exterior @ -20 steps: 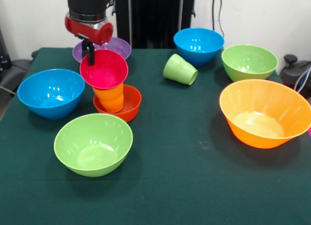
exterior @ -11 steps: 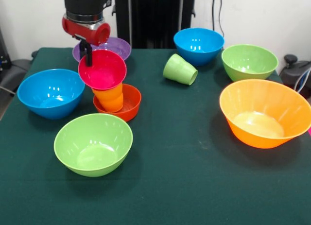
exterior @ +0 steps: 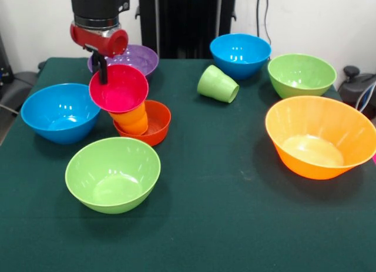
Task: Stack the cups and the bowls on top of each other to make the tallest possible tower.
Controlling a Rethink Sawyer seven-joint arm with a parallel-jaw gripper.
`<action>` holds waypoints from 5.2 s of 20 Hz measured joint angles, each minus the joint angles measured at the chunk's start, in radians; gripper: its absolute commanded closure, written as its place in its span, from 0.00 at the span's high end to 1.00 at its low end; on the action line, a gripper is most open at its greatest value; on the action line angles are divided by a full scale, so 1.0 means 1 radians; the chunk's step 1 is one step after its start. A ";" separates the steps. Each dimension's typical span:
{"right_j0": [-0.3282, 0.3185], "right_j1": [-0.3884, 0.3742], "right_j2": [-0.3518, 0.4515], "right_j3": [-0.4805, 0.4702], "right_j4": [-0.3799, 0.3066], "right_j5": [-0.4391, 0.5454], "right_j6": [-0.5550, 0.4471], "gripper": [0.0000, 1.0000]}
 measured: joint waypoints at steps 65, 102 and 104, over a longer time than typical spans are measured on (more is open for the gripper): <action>-0.017 -0.001 0.053 0.062 0.056 -0.009 0.000 0.00; 0.032 -0.003 0.044 0.082 0.061 -0.040 0.000 1.00; 0.032 -0.003 0.044 0.082 0.061 -0.040 0.000 1.00</action>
